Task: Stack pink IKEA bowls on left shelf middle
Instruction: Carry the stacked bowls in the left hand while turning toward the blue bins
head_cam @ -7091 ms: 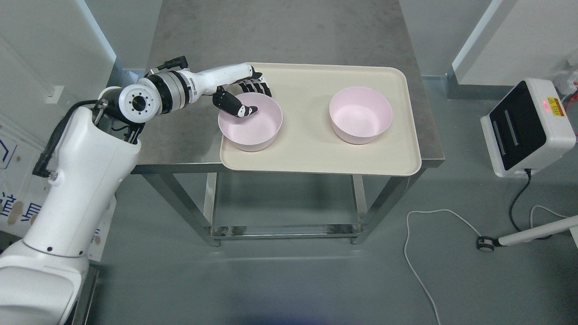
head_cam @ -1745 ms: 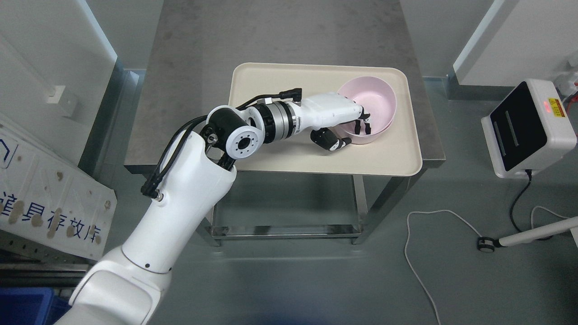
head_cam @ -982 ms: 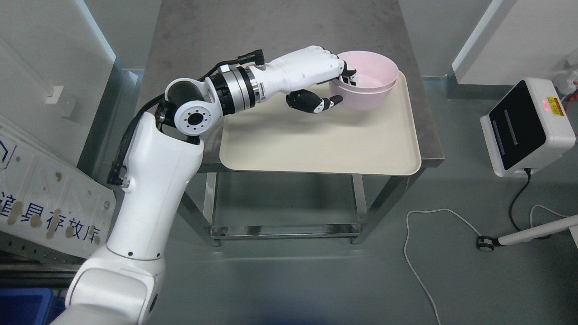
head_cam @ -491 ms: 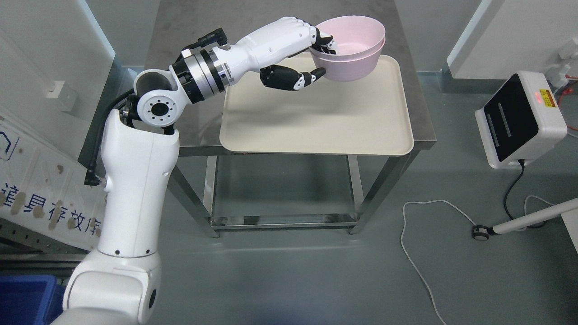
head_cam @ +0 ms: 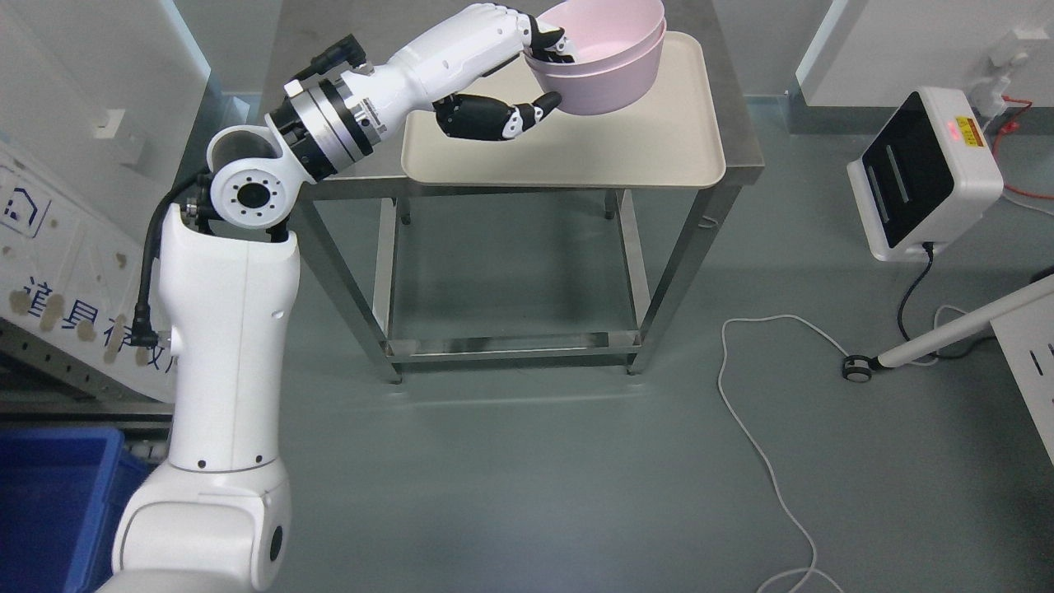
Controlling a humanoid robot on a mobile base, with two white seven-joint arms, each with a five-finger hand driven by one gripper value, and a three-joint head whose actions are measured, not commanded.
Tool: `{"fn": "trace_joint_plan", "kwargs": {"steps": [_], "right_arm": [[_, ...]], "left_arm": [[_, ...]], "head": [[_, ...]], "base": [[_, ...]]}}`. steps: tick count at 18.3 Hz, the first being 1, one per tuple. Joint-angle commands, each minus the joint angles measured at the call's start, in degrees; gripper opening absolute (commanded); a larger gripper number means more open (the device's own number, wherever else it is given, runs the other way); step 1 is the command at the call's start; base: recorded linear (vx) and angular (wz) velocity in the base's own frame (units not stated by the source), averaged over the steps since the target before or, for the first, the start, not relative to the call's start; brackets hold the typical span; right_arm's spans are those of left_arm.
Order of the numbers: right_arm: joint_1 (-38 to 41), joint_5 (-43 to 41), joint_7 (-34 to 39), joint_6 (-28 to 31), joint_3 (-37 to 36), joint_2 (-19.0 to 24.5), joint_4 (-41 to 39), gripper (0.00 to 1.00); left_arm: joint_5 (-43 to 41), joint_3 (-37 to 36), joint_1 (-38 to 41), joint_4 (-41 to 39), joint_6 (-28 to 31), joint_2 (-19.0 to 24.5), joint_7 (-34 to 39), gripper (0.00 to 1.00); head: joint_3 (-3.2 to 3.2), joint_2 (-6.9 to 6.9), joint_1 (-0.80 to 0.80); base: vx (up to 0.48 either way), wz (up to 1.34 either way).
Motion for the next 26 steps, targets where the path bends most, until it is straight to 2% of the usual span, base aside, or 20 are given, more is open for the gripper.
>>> {"fn": "trace_joint_plan", "kwargs": {"steps": [1,13,19,26], "right_arm": [[0.0,0.44,-0.03,0.05,-0.53,-1.0,0.0,1.0],[0.0,0.44,0.06,0.05,-0.53,-1.0,0.0,1.0],[0.0,0.44,0.06,0.05,-0.53,-1.0,0.0,1.0],[0.0,0.44,-0.03,0.05,-0.53,-1.0,0.0,1.0]], "left_arm": [[1.8,5.01,0.41,-0.49,0.18,0.99,0.06,0.03],[2.77,8.88,2.25,-0.93,-0.52,0.99,-0.03,0.04],[2.77,8.36,2.34,-1.72,-0.61,0.99,0.23,0.04],[2.77,7.74,2.25,-1.9,-0.96,0.99,0.23,0.07]], "head": [[0.0,0.0,0.0],[0.0,0.0,0.0],[0.0,0.0,0.0],[0.0,0.0,0.0]], "base": [[-0.295,0.06],[-0.454,0.07],[-0.517,0.24],[-0.417,1.03]]}}
